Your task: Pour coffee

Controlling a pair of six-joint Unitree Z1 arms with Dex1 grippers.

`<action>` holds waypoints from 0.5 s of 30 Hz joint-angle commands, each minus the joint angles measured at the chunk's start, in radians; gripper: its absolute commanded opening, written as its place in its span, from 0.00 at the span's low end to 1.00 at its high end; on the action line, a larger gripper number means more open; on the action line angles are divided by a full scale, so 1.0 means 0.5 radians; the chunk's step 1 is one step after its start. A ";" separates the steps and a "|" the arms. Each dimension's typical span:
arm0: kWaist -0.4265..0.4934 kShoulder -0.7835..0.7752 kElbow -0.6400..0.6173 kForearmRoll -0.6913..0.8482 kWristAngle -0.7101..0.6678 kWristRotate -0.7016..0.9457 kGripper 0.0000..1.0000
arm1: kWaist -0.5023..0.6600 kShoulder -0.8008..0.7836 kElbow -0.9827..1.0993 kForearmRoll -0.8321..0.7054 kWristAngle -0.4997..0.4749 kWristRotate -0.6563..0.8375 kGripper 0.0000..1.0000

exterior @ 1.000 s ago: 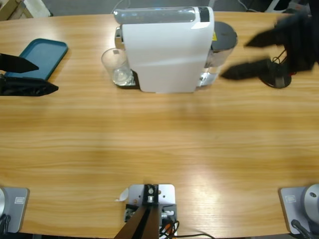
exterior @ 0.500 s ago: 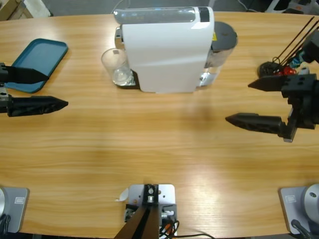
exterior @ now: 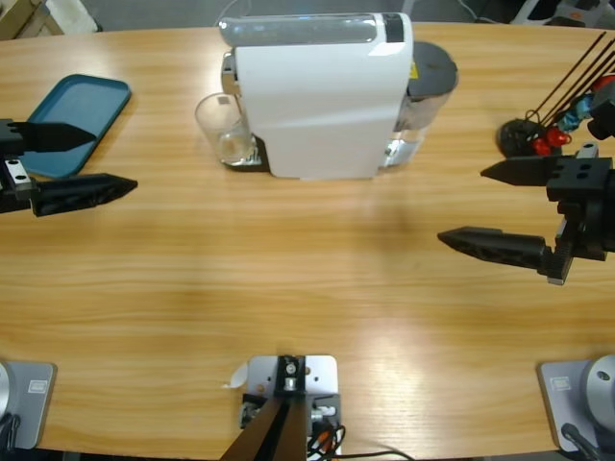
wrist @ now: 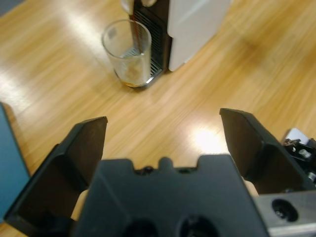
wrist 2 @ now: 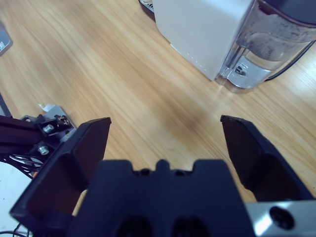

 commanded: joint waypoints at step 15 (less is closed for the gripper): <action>-0.045 -0.163 0.310 -0.422 0.099 0.032 0.94 | 0.018 0.112 0.066 -0.019 0.007 -0.002 1.00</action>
